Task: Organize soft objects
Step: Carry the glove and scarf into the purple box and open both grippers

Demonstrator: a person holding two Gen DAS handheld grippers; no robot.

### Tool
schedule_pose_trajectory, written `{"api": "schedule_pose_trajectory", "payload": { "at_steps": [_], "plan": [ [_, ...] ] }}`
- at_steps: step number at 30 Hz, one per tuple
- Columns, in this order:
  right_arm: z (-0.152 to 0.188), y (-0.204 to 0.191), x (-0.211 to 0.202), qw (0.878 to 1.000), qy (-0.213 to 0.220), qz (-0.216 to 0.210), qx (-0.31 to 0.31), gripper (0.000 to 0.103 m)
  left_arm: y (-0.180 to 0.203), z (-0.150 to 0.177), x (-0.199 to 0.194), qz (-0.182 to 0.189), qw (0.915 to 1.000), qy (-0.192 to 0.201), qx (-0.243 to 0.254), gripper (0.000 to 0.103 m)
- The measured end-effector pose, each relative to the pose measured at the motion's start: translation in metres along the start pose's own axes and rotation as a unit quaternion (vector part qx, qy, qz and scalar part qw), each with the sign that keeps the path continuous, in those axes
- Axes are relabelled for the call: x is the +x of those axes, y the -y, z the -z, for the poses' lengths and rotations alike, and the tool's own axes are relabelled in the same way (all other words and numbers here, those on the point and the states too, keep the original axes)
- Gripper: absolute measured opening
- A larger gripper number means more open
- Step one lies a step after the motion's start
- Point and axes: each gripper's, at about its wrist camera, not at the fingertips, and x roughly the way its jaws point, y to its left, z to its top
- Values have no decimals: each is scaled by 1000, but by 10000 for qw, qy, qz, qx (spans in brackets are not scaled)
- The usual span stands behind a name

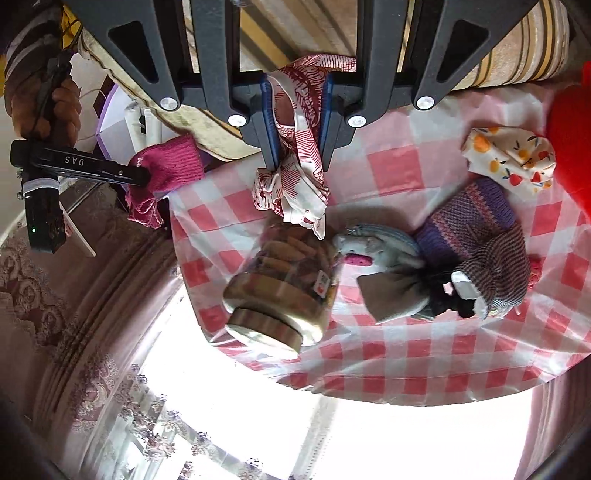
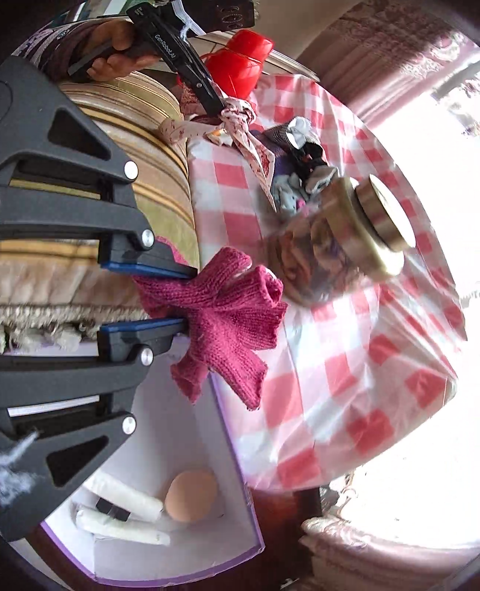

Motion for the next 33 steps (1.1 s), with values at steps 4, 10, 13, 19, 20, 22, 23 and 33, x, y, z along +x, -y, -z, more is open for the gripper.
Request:
{"api": "schedule_pose_trajectory", "payload": {
  "at_steps": [4,10,13,19,20,22,23,33],
  "plan": [
    [16,47,-14,9986,58,281,438,24,30,-2,8,174,9995,-62,269,21],
    [48,80,-3,9962,-335,366,720,24,69,-2,14,369,9972,-144,635,21],
    [68,86,13,9940,-758,188,772,25,85,-2,18,465,9957,-191,777,21],
    [109,101,24,9856,-1489,478,647,59,121,-5,27,745,9912,-295,1051,21],
    [112,104,21,9852,-1491,555,641,63,127,-6,29,783,9903,-309,1103,21],
    [116,111,13,9848,-1462,656,666,68,138,-7,33,866,9886,-353,1182,21],
    [117,114,9,9850,-1431,682,680,71,143,-7,36,906,9877,-381,1216,21],
    [107,139,-18,9864,-812,1000,1025,75,197,0,72,1385,9782,-823,1308,21]
  ]
}}
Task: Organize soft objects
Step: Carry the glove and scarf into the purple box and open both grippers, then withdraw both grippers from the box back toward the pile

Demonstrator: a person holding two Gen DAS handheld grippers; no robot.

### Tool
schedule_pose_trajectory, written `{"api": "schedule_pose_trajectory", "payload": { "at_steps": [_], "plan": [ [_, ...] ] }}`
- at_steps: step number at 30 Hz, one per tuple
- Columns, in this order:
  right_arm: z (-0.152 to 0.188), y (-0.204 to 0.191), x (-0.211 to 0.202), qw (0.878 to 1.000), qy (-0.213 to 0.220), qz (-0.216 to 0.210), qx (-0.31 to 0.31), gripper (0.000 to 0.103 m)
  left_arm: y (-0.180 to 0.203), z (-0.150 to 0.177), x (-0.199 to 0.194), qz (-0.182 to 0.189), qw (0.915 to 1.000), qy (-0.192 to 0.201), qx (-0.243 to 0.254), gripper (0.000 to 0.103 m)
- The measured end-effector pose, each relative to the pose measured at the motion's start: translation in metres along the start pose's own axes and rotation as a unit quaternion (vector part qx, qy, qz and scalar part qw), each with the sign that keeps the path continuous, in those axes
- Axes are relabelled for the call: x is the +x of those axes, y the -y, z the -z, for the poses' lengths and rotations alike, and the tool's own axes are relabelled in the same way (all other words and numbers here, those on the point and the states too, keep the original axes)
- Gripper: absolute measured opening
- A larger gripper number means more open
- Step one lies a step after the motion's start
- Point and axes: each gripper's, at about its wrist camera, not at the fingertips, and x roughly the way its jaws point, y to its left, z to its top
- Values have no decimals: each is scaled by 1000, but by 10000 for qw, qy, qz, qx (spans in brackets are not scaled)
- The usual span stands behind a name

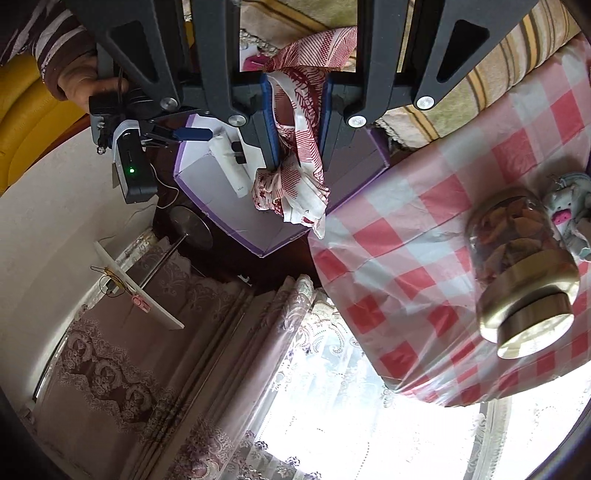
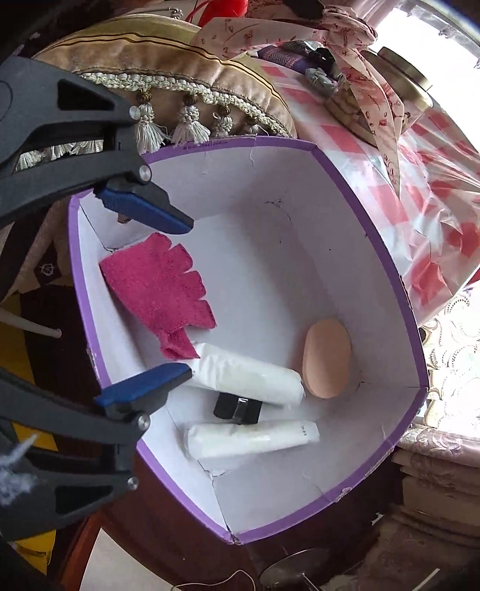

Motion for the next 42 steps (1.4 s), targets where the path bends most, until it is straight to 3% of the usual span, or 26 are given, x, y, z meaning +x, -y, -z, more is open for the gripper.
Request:
{"api": "schedule_pose_trajectory", "payload": {
  "at_steps": [9,14,19,23,28,33,36,39,42],
  "plan": [
    [-7,11,-10,9994,289,107,184,75,38,0,27,498,9984,-208,173,23],
    [-9,24,-21,9982,416,220,362,75,45,14,48,668,9947,-765,184,51],
    [-10,14,-20,9987,417,182,240,75,29,17,33,559,9964,-631,-14,62],
    [-15,-2,-20,9990,428,133,31,75,1,19,12,371,9978,-443,-340,63],
    [-26,-35,-24,9978,558,-13,-356,75,-41,27,-28,-298,9978,101,-588,63],
    [-36,-78,-26,9943,629,-172,-850,76,-96,46,-69,-1296,9865,442,-901,63],
    [-43,-105,-24,9913,637,-272,-1115,76,-137,60,-94,-1759,9728,506,-1419,63],
    [-48,-132,-20,9880,624,-375,-1363,76,-174,75,-116,-2465,9506,466,-1827,63],
    [-51,-158,-16,9832,607,-453,-1661,76,-209,89,-134,-2863,9317,432,-2193,63]
  ]
}}
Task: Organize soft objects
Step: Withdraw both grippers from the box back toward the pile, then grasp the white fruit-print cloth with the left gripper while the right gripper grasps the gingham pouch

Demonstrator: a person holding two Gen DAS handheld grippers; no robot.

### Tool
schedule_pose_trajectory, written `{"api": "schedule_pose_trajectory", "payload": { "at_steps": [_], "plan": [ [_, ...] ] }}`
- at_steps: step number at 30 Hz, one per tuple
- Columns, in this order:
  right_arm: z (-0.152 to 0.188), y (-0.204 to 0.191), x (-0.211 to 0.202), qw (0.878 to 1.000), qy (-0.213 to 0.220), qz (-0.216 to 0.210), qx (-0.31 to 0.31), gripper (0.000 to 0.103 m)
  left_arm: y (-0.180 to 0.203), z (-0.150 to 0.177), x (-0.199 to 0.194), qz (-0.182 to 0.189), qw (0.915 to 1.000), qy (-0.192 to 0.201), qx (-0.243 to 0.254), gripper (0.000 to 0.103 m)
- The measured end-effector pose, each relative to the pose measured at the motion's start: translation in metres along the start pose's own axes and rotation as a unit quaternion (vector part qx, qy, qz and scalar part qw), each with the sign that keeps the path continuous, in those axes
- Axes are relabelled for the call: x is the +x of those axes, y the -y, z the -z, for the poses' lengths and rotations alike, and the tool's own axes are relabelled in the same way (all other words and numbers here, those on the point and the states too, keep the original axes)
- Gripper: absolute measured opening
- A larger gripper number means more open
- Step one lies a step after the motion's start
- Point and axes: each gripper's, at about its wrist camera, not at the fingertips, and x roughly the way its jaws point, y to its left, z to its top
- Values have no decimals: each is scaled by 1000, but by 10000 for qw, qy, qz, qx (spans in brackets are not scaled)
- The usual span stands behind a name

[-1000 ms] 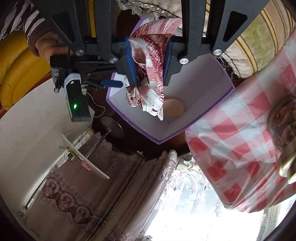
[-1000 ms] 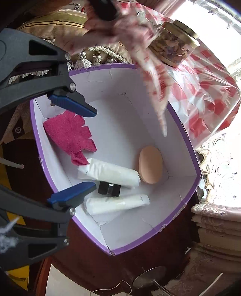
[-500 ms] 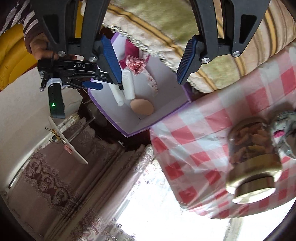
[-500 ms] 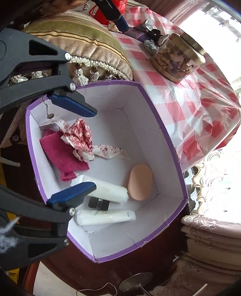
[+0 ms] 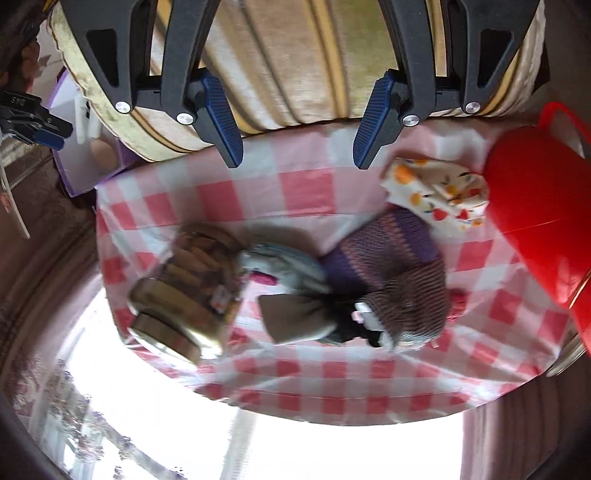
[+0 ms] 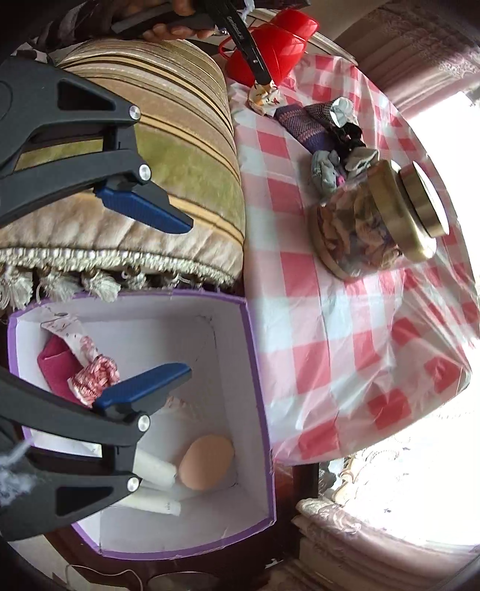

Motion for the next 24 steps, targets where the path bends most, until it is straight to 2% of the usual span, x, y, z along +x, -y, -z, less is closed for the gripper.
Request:
{"api": "schedule_pose_trajectory", "payload": {
  "at_steps": [5,13,18,24],
  "plan": [
    [-15,-35,11,9989,-66,-123,-447,76,-39,-3,5,-485,9986,-21,-196,63],
    [-37,-77,27,9954,-120,-276,-907,76,-75,-14,24,-893,9958,-185,-109,63],
    [-46,-99,38,9927,-174,-380,-1128,76,-83,-23,40,-1235,9917,-300,219,63],
    [-51,-117,48,9901,-222,-532,-1280,76,-84,-25,56,-1454,9871,-516,440,63]
  ]
}}
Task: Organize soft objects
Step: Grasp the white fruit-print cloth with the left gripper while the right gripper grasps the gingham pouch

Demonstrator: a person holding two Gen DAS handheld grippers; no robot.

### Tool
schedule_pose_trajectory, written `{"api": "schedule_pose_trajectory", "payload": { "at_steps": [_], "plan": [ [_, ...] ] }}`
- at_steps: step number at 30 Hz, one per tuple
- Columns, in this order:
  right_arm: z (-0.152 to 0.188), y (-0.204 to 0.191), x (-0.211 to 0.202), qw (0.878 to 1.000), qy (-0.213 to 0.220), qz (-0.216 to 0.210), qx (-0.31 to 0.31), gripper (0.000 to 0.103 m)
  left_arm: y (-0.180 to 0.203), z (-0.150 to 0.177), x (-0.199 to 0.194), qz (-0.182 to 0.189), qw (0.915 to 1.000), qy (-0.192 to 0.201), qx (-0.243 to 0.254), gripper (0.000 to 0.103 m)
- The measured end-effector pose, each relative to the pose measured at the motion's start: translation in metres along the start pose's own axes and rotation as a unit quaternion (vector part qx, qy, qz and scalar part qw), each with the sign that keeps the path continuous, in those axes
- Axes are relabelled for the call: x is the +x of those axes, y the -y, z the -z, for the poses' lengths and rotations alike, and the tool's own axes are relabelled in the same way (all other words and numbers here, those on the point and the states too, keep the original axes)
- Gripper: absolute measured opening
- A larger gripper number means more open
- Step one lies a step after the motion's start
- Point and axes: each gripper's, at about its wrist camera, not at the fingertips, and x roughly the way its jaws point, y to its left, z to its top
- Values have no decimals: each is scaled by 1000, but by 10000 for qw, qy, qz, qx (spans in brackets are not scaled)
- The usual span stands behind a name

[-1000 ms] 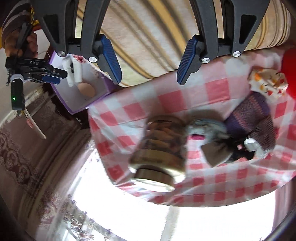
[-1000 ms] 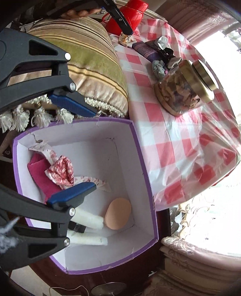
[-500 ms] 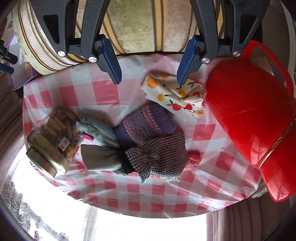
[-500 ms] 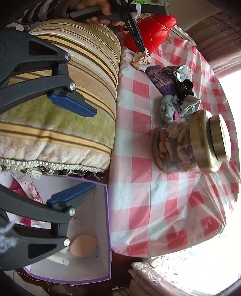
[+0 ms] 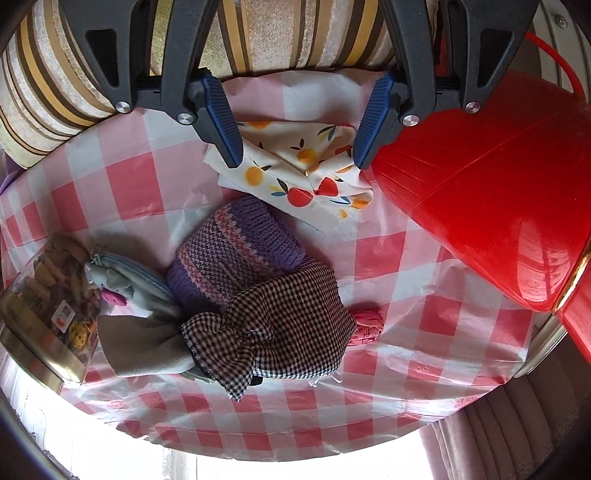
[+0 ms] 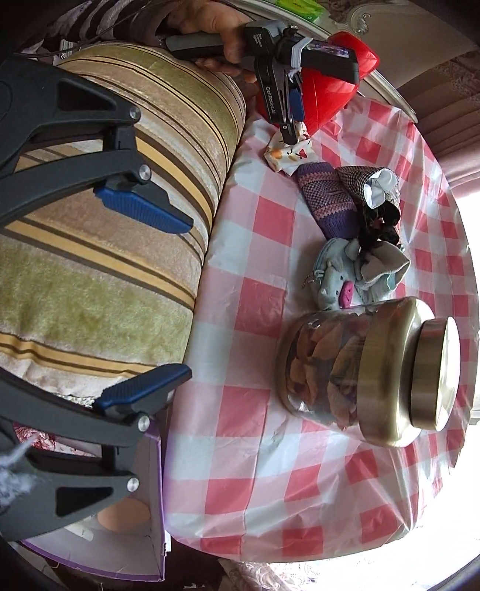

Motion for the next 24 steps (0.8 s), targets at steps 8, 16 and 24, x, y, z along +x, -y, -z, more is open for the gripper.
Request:
{"api": "schedule_pose_trajectory", "payload": {
  "at_steps": [8,16,24],
  "plan": [
    [-12,-18,9,9996,32,-127,-231,76,13,-3,22,-362,9982,-320,369,58],
    [-35,-41,21,9983,214,-398,-359,76,6,-4,23,148,9994,-252,208,10],
    [-86,-73,43,9952,547,-581,-558,76,-3,3,2,727,9970,59,-262,7]
  ]
}}
